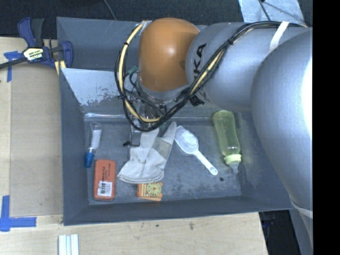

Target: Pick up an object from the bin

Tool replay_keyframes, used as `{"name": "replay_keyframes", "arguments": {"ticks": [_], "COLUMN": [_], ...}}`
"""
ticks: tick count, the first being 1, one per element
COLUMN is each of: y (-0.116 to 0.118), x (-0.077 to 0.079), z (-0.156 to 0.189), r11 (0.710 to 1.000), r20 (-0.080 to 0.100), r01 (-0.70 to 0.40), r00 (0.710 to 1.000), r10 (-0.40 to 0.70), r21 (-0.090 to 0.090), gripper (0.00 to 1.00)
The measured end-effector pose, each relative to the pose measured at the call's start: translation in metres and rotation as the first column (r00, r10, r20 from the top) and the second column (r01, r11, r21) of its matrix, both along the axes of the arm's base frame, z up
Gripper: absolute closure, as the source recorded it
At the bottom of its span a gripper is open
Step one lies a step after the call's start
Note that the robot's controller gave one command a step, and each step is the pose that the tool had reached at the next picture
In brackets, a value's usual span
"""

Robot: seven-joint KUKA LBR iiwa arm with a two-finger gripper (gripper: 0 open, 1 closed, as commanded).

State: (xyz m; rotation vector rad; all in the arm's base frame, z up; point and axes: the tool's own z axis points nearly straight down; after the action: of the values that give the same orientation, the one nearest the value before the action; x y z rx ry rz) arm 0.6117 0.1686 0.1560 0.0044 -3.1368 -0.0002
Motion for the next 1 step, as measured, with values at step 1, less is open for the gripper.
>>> {"name": "replay_keyframes", "arguments": {"ticks": [1], "y": [-0.0007], "x": [0.0014], "z": [0.0052], "r11": [1.0], "r20": [0.007], "r01": [0.002], "r00": [1.0], "r10": [-0.002], "r21": [0.001], "gripper": [0.0]}}
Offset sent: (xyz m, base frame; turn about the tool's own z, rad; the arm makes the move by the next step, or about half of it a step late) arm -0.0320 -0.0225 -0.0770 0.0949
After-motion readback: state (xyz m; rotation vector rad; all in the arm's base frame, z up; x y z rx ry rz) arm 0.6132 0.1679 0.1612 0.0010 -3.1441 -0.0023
